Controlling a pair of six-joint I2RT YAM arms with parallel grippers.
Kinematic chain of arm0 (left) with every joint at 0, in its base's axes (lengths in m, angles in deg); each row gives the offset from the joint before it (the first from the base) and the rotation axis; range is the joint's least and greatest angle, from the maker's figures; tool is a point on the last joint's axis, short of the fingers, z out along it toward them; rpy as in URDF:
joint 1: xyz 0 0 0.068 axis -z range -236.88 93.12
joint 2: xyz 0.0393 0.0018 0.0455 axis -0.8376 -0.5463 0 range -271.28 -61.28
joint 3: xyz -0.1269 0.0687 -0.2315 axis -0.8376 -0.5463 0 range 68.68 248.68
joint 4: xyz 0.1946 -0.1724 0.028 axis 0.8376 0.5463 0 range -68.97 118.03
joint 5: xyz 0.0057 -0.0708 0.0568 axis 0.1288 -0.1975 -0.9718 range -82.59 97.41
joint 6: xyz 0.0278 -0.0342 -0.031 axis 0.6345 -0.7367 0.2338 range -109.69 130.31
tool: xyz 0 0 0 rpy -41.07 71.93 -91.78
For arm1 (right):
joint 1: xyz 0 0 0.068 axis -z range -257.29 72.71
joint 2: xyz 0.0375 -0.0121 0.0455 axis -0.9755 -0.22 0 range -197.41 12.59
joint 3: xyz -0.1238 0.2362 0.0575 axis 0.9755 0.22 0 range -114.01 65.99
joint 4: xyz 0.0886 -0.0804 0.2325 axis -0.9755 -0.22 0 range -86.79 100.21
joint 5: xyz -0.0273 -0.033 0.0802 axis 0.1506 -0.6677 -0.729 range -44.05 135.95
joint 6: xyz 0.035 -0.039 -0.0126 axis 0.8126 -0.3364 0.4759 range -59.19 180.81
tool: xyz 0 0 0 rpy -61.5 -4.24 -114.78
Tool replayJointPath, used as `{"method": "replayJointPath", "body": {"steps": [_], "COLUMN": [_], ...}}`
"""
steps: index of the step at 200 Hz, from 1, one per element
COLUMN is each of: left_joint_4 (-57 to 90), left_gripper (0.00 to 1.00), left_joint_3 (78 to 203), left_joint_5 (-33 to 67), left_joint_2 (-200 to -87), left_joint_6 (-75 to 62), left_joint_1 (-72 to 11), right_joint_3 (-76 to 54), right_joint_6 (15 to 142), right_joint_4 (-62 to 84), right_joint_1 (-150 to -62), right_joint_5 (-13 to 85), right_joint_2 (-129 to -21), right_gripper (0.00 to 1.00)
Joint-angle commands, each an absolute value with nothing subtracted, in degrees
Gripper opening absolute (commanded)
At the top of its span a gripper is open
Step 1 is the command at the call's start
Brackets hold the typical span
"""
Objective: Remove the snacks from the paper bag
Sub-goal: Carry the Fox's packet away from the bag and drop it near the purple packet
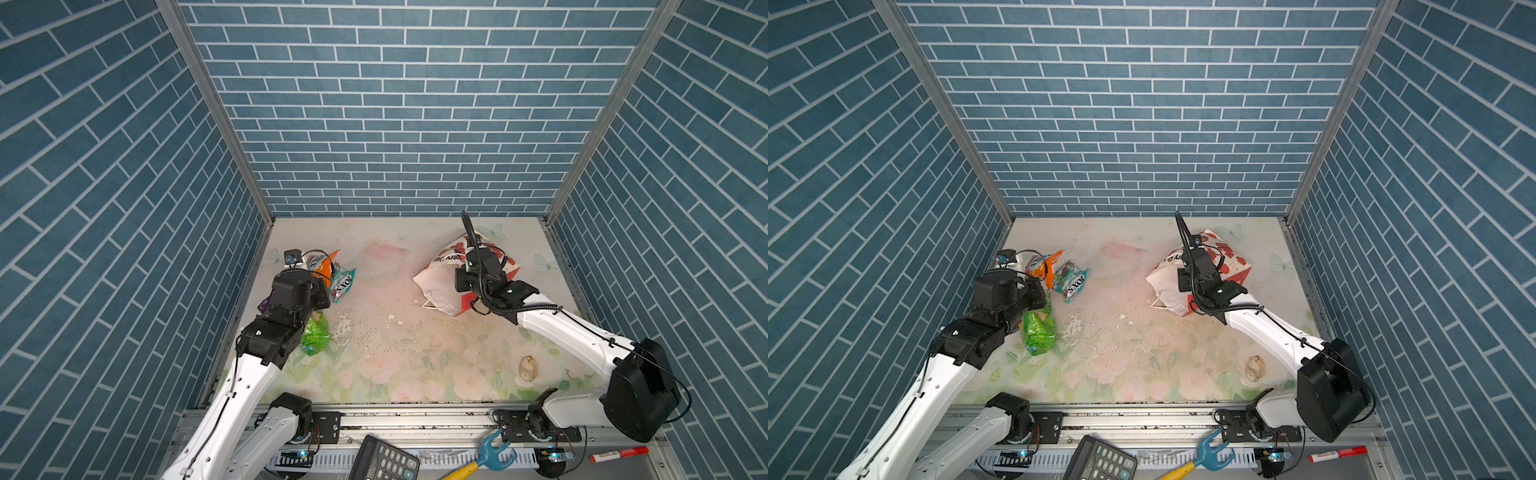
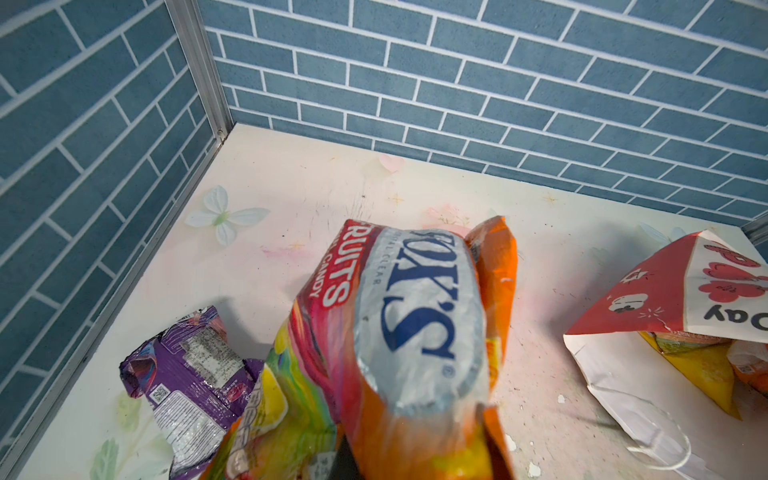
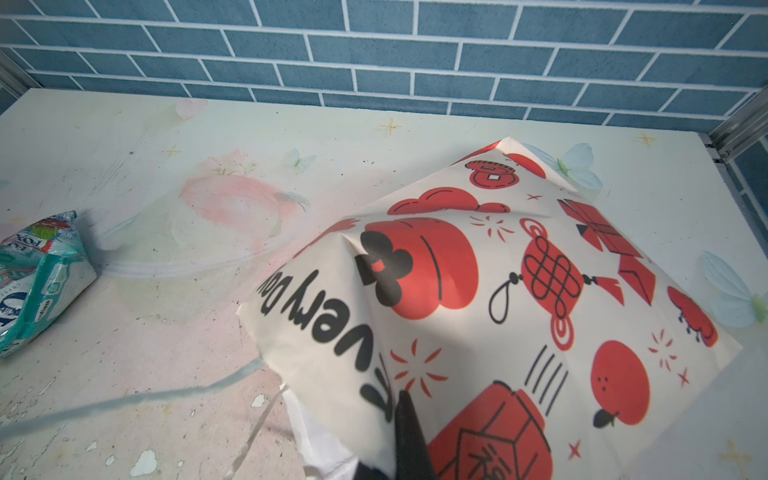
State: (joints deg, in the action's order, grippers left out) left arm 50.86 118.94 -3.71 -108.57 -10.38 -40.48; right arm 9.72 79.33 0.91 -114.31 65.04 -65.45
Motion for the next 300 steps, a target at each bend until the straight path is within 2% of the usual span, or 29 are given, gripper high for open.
{"method": "replayJointPath", "body": {"steps": [1,56,135,180,263,300], "left_joint_4": [50.4,48.4,51.3,50.2,50.1,54.6], "left_gripper": [0.00,0.00,0.00,0.00,0.00,0.00], "left_joint_3": [122.3,127.5,139.0,141.0,147.6,152.0], "left_joint_5": [-2.2,1.9,1.3,7.3,7.9,9.3], "left_joint_2": [-110.5,-115.8,-125.1,-131.5,-143.2,-151.0], "left_joint_6": [-9.5,-10.1,-4.9,-7.0,-6.4,-6.5], "left_joint_1": [-41.9,-45.0,-49.4,-55.4,-56.8,-56.9], "right_joint_3": [10.8,11.5,12.2,12.4,12.9,13.6], "right_joint_6": [78.6,78.5,78.4,78.1,78.5,78.5], "right_joint_4": [1.1,1.1,1.4,1.3,1.7,1.5], "right_joint_1": [-114.1,-114.0,-114.0,-114.0,-114.0,-113.9], "right_joint_5": [66.8,67.7,67.5,67.8,67.7,68.3], "right_joint_2": [-65.3,-64.5,-63.9,-63.4,-63.1,-62.2], "right_gripper": [0.00,0.00,0.00,0.00,0.00,0.00]}}
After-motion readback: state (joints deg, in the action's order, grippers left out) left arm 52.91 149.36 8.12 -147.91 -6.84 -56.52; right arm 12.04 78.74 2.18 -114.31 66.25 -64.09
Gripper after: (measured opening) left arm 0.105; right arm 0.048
